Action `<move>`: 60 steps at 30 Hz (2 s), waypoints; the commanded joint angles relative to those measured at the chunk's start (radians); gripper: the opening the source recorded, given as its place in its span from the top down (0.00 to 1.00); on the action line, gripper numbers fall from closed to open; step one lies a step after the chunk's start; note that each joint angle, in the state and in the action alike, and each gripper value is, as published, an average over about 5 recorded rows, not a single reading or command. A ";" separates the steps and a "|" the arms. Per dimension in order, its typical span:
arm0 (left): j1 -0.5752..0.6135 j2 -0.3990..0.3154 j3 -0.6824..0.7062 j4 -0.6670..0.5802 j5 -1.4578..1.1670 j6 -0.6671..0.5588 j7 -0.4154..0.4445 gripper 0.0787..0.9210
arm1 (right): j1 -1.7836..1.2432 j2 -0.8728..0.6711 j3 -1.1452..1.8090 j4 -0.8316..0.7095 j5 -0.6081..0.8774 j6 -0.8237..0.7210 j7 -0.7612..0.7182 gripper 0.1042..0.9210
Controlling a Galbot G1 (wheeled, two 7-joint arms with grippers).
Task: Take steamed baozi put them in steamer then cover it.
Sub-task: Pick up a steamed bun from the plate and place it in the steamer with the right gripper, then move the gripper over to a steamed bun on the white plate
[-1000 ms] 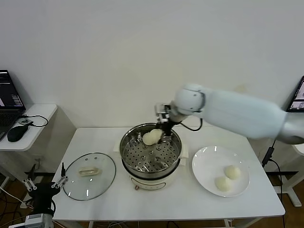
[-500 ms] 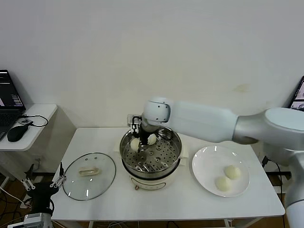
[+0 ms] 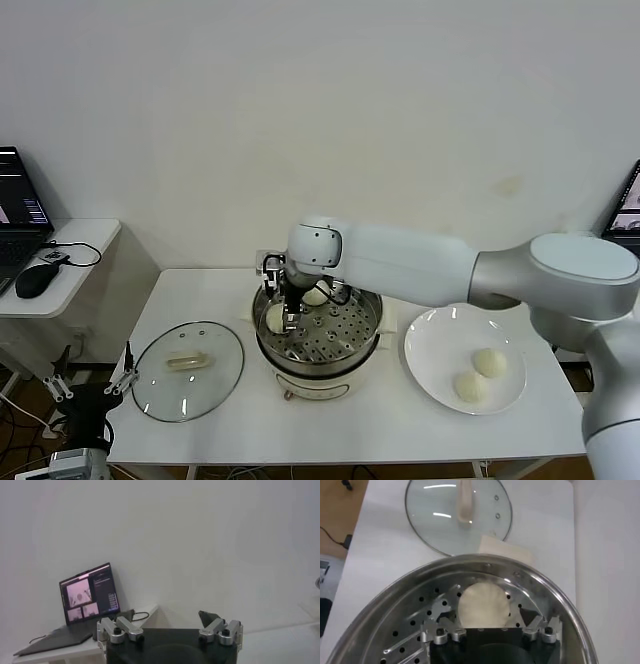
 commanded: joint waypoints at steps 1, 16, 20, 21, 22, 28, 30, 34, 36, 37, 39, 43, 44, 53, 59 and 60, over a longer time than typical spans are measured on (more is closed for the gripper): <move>0.002 0.002 0.000 -0.006 0.000 0.002 0.002 0.12 | 0.154 -0.230 -0.003 0.114 -0.067 0.113 -0.210 0.12; 0.020 0.003 0.014 -0.014 0.013 0.005 0.005 0.12 | 0.057 -0.849 0.003 0.385 -0.439 0.405 -0.407 0.12; 0.020 0.001 0.023 -0.008 0.021 0.005 0.006 0.12 | -0.088 -0.929 0.074 0.403 -0.541 0.432 -0.396 0.12; 0.020 0.000 0.026 -0.007 0.023 0.005 0.006 0.12 | -0.136 -0.942 0.106 0.403 -0.563 0.436 -0.389 0.12; 0.020 -0.001 0.028 -0.006 0.024 0.005 0.006 0.12 | -0.182 -0.953 0.137 0.403 -0.584 0.439 -0.381 0.12; 0.028 -0.004 0.028 -0.008 0.031 0.006 0.007 0.12 | -0.458 -0.966 0.325 0.392 -0.663 0.443 -0.352 0.12; 0.032 -0.004 0.026 -0.007 0.032 0.006 0.007 0.12 | -0.521 -0.956 0.359 0.385 -0.680 0.443 -0.344 0.12; 0.036 -0.008 0.024 -0.006 0.034 0.006 0.006 0.12 | -0.603 -0.927 0.410 0.365 -0.701 0.439 -0.330 0.12; 0.038 -0.011 0.025 -0.006 0.037 0.006 0.006 0.12 | -0.632 -0.908 0.429 0.352 -0.709 0.436 -0.322 0.12; 0.039 -0.012 0.025 -0.007 0.038 0.006 0.006 0.12 | -0.646 -0.897 0.438 0.344 -0.713 0.435 -0.317 0.12; 0.041 -0.014 0.025 -0.008 0.039 0.006 0.006 0.12 | -0.667 -0.876 0.452 0.328 -0.722 0.434 -0.306 0.12; 0.043 -0.015 0.022 -0.007 0.040 0.006 0.007 0.12 | -0.693 -0.834 0.473 0.291 -0.736 0.433 -0.288 0.12; 0.043 -0.015 0.021 -0.006 0.040 0.006 0.007 0.12 | -0.698 -0.824 0.478 0.282 -0.738 0.432 -0.284 0.12; 0.039 -0.017 0.016 0.002 0.041 0.006 0.007 0.12 | -0.719 -0.756 0.498 0.210 -0.763 0.422 -0.256 0.12; 0.030 -0.018 0.017 0.010 0.043 0.006 0.007 0.12 | -0.722 -0.731 0.501 0.194 -0.762 0.406 -0.247 0.12; 0.030 -0.018 0.017 0.011 0.043 0.006 0.007 0.12 | -0.722 -0.729 0.501 0.193 -0.762 0.403 -0.247 0.13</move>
